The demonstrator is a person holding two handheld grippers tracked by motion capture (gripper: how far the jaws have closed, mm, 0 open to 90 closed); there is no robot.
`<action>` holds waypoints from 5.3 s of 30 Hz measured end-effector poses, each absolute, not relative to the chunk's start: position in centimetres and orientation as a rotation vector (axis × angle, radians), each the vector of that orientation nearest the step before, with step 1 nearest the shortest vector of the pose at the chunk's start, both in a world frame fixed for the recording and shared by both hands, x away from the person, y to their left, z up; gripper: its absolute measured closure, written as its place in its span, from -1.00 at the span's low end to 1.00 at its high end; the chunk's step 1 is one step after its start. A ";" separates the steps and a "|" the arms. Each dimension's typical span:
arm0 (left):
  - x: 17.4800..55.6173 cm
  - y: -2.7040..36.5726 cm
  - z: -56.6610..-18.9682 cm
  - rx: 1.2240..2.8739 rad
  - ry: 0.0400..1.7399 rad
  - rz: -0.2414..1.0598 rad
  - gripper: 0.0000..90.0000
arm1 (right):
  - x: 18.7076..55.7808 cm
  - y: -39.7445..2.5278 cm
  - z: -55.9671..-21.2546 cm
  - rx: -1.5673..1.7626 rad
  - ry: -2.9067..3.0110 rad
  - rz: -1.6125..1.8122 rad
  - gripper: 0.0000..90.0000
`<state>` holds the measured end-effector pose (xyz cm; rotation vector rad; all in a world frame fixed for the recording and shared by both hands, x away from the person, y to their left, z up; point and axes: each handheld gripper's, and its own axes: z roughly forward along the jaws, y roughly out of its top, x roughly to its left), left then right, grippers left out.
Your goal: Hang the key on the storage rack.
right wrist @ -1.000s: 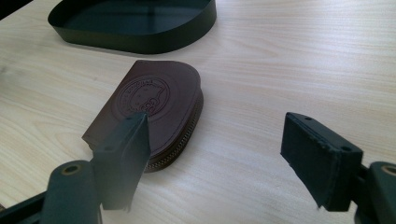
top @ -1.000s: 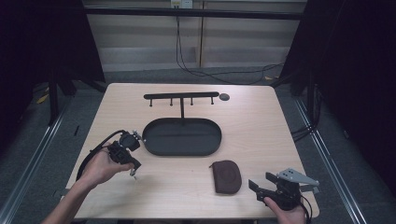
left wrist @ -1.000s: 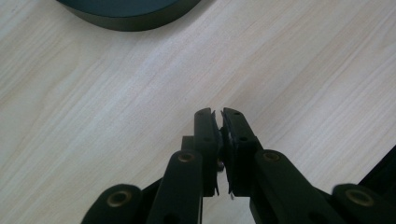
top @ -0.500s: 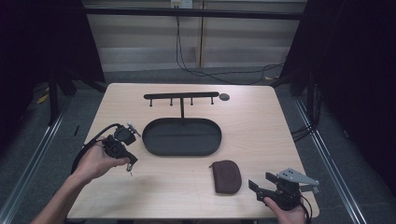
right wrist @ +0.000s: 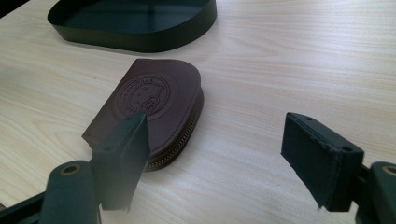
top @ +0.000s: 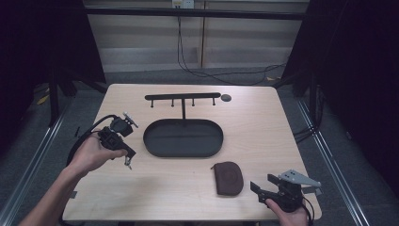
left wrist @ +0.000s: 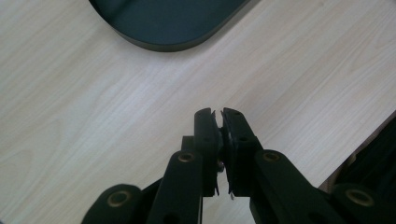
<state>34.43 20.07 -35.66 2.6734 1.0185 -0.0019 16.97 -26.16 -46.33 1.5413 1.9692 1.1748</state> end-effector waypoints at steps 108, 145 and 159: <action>47.4 10.9 -26.0 2.648 1.260 0.111 0.89 | 16.9 -26.4 -46.3 1.543 1.981 1.216 -0.48; 48.8 13.0 -26.5 2.545 1.361 0.165 0.89 | 16.9 -26.4 -46.4 1.539 1.988 1.218 -0.48; 48.5 14.0 -27.0 2.535 1.362 0.162 0.82 | 17.0 -26.4 -46.4 1.538 1.989 1.212 -0.48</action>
